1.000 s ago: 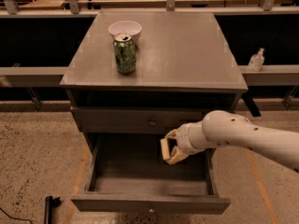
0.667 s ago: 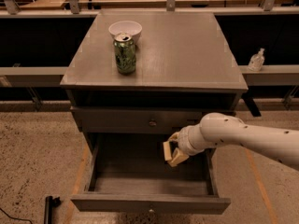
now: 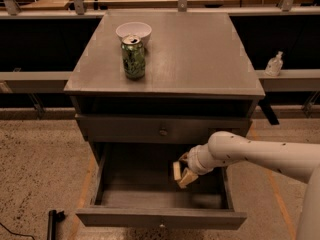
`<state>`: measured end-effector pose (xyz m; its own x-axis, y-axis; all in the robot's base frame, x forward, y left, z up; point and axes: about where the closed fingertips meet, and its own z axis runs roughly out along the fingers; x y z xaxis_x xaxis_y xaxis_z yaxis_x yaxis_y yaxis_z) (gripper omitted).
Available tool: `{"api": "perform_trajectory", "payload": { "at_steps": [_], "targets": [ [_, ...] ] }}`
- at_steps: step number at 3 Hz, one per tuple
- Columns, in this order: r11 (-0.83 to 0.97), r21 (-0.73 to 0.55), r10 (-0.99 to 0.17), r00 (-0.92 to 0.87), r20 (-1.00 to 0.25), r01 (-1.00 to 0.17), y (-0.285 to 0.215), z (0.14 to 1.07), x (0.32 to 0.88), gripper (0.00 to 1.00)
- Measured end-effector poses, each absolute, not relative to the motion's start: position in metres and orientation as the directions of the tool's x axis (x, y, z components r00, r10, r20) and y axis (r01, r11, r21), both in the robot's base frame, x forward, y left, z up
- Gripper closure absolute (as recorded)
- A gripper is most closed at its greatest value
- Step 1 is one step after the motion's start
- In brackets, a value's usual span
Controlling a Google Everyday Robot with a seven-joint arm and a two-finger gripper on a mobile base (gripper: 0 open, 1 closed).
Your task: Place sponge into middle drawer
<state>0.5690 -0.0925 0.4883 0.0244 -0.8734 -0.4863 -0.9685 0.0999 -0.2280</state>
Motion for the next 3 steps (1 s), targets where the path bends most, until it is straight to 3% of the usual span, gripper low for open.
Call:
{"api": "perform_trajectory", "payload": {
  "at_steps": [3],
  "targets": [
    [0.158,-0.23,-0.88,-0.031,-0.474,-0.96,-0.093,0.455,0.569,0.12]
  ]
}}
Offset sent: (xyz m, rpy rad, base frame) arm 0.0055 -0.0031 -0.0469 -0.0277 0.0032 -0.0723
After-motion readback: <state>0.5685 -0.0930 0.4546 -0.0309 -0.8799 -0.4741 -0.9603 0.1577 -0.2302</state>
